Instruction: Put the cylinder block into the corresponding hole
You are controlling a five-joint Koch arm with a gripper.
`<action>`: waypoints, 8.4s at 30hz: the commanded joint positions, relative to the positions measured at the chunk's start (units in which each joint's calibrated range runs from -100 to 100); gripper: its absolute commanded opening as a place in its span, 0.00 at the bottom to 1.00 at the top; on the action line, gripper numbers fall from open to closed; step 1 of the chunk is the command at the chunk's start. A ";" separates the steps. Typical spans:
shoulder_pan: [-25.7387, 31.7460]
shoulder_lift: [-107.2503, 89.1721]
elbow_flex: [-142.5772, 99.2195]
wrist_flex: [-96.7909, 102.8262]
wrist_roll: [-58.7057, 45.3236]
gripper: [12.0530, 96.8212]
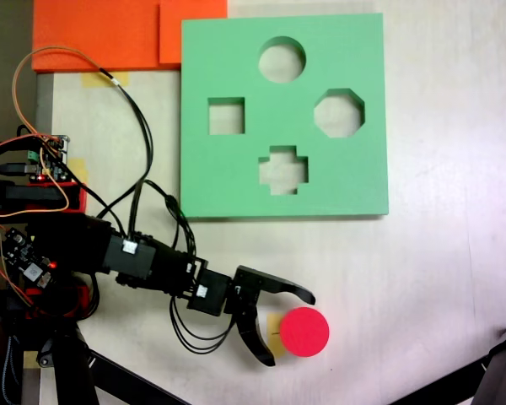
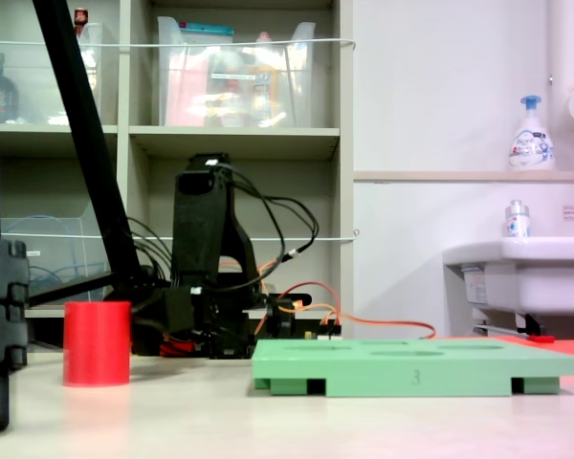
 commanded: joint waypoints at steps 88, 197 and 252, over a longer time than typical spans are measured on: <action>24.13 -83.66 -6.04 -47.18 -6.64 0.24; 37.51 5.58 46.50 -51.90 -6.84 0.35; 10.50 -106.57 -22.89 -77.32 -55.24 0.44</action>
